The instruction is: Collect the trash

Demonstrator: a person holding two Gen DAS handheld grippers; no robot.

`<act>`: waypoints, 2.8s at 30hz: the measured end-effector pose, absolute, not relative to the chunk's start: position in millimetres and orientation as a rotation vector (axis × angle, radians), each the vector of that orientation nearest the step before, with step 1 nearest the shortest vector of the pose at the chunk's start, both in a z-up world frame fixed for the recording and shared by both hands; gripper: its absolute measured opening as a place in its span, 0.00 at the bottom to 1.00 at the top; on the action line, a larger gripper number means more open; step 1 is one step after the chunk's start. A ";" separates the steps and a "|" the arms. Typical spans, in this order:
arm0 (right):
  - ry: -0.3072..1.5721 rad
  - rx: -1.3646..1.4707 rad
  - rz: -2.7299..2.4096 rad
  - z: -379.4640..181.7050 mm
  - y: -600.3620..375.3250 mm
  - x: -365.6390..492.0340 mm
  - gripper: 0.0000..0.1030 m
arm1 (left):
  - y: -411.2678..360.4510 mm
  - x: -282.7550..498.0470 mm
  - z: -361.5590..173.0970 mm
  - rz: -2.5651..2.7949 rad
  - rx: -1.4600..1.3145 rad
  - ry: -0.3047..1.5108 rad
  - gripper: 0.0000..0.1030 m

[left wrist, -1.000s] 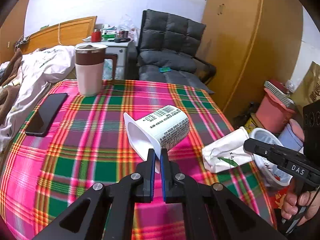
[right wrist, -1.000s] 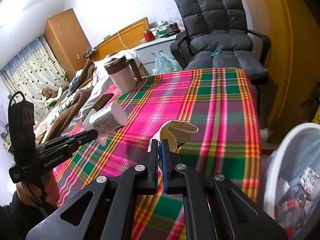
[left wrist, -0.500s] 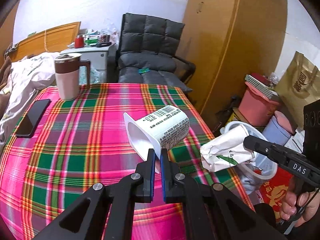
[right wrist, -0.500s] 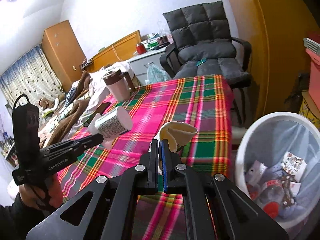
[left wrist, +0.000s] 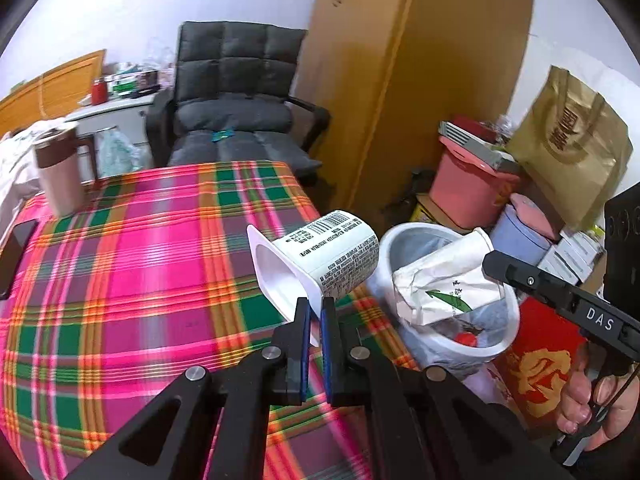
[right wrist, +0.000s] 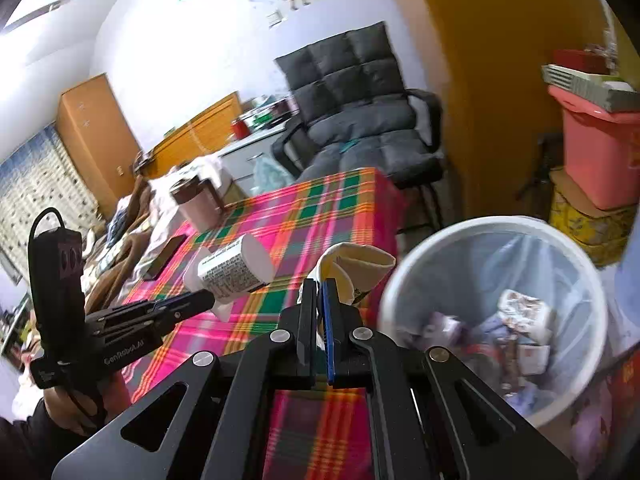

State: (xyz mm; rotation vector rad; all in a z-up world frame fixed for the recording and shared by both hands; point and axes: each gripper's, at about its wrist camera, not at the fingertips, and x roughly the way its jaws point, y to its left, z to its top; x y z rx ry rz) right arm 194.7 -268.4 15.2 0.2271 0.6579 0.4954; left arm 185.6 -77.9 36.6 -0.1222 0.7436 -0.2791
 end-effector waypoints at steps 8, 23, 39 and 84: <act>0.655 0.273 0.399 10.1 -311.4 189.9 0.05 | -131.6 203.1 27.8 -0.374 -0.081 0.770 0.05; 0.721 0.342 0.304 -16.7 -357.8 193.2 0.05 | -200.4 226.9 -1.6 -0.498 -0.030 0.837 0.05; 0.748 0.326 0.289 -17.8 -361.9 196.4 0.25 | -208.0 229.9 -10.1 -0.538 -0.036 0.834 0.07; 0.668 0.055 0.300 4.4 -280.9 84.5 0.46 | -108.1 74.1 16.2 -0.262 -0.062 0.722 0.24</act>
